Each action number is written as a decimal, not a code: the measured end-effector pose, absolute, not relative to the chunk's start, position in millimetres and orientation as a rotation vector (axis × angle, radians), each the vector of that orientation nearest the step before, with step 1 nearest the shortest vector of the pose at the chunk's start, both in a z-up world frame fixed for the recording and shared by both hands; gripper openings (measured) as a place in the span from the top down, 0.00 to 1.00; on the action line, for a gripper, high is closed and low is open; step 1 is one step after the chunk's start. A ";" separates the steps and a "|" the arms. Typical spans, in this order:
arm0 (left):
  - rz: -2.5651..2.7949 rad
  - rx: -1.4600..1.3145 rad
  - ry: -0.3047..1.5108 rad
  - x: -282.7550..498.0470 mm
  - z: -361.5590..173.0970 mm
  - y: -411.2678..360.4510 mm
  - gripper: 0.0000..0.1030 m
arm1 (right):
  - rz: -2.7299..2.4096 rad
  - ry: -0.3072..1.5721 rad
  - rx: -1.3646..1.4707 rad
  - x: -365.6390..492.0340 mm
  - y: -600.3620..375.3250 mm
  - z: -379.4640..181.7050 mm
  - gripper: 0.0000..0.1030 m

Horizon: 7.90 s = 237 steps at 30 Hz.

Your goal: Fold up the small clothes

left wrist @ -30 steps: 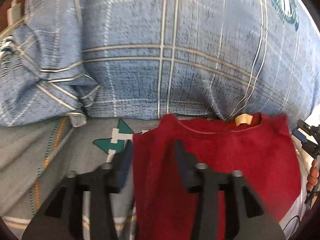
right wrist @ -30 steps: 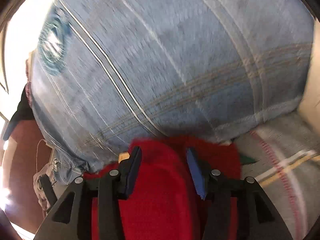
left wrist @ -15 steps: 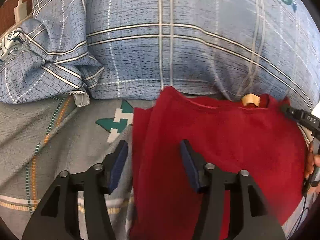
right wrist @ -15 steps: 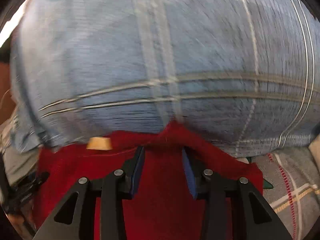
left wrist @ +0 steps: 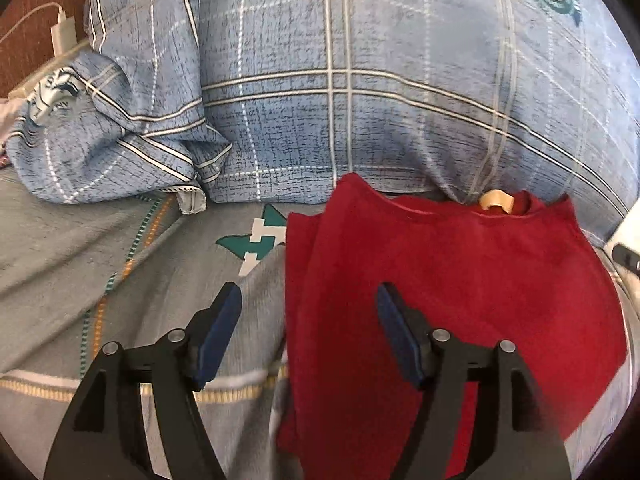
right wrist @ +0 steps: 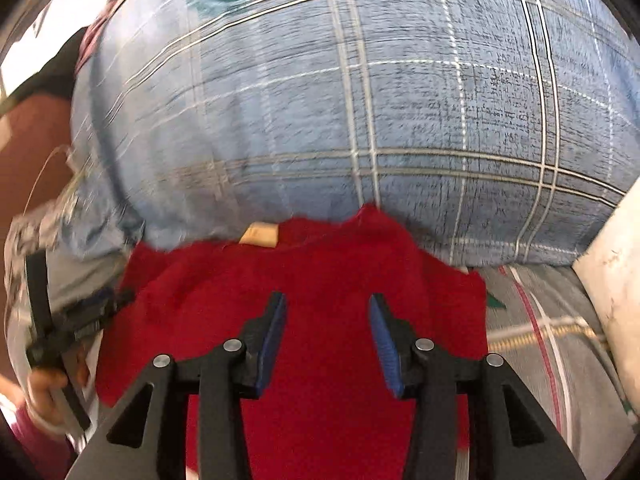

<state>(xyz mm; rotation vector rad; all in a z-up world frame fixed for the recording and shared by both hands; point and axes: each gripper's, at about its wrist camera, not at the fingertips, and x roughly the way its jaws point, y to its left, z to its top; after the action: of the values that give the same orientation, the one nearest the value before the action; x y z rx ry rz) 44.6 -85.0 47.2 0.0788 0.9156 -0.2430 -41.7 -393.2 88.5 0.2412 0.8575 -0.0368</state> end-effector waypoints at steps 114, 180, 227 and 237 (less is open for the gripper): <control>-0.518 -0.300 0.902 -9.9 35.8 -46.3 0.32 | 0.219 0.951 -0.033 77.9 -170.7 64.8 0.87; -0.831 0.097 0.886 -74.4 89.9 -279.4 0.86 | -0.031 0.907 0.073 5.7 -389.9 110.9 0.86; -0.733 0.135 0.919 -77.7 61.7 -226.5 0.34 | -0.061 0.900 0.228 -64.3 -448.9 93.2 0.34; -0.729 0.058 0.909 -68.4 66.5 -228.7 0.34 | -0.102 0.875 0.104 -14.4 -431.5 96.1 0.89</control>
<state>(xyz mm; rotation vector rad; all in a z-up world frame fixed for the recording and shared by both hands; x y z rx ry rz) -68.4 -228.7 66.5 0.0581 0.9090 -0.7290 -14.4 -431.5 96.1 0.1044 0.8749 -0.1021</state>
